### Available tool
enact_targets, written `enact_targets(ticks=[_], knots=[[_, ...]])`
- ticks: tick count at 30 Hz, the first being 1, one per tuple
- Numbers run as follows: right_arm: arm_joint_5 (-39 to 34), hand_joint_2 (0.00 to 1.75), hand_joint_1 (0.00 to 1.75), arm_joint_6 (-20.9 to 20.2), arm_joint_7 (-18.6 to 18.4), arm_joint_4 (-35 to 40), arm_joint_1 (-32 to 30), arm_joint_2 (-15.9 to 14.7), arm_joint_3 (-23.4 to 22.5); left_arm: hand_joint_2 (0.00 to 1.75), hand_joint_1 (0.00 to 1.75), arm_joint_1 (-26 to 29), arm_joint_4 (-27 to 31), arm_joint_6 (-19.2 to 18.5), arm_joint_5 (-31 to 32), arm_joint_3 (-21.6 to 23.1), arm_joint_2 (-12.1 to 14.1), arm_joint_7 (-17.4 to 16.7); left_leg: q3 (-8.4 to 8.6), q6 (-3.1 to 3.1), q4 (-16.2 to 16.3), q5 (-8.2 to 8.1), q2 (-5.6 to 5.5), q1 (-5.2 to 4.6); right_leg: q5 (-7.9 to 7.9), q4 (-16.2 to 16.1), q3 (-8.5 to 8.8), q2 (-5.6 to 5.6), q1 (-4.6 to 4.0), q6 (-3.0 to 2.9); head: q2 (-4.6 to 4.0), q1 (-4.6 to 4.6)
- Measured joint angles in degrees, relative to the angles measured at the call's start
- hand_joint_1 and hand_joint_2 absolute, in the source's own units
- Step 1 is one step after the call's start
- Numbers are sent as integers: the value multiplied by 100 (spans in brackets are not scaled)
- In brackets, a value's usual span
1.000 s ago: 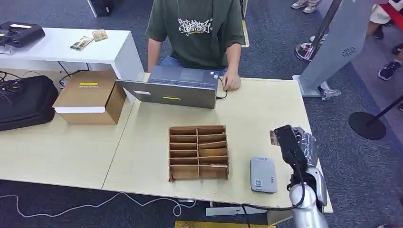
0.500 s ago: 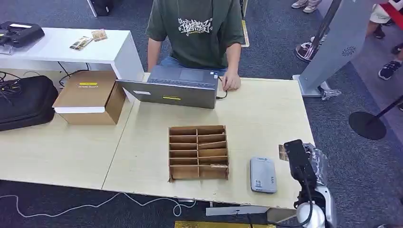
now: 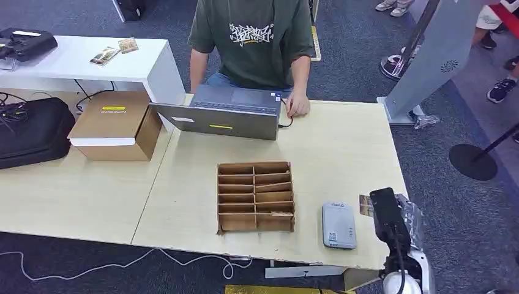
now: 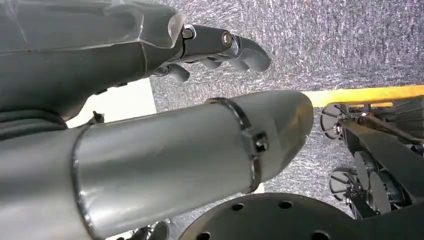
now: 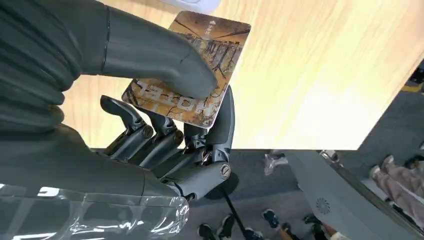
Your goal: Pass the card to the sensor for recognition and then transmit it.
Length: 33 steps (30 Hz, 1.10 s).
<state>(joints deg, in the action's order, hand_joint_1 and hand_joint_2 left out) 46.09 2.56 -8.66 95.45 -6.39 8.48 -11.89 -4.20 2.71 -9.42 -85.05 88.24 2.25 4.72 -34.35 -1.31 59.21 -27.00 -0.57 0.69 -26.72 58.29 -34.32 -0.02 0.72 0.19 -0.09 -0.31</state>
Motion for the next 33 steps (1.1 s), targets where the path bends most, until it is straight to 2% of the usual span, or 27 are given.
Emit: enact_targets(ticks=[8, 13, 23, 33], knots=[[-448, 175, 175, -149, 77, -183, -34, 249, -17, 0, 0, -3, 0, 2, 68, 4, -2, 0, 0, 0, -1, 0, 1, 1, -1, 1, 0, 0, 0, -2, 2, 0], [-511, 175, 175, -151, -77, -372, -10, 356, 42, 0, 0, -6, 0, 55, 125, 4, -2, 0, 0, 0, -1, 0, 1, 0, -1, 1, 1, 0, 0, -2, 2, 0], [-522, 175, 175, -190, -378, -612, 43, 374, 59, 0, 0, -9, 0, 55, 199, 4, 2, 0, 1, 0, -1, -1, 2, 0, -1, 0, 1, 0, 0, -1, 2, 0], [-457, 175, 175, -581, -577, -983, 179, 330, 22, 0, 0, -18, 0, 59, 310, 4, 37, -22, 4, -1, -1, 0, 5, 2, -2, 1, 1, 2, 0, -3, 2, 0]])
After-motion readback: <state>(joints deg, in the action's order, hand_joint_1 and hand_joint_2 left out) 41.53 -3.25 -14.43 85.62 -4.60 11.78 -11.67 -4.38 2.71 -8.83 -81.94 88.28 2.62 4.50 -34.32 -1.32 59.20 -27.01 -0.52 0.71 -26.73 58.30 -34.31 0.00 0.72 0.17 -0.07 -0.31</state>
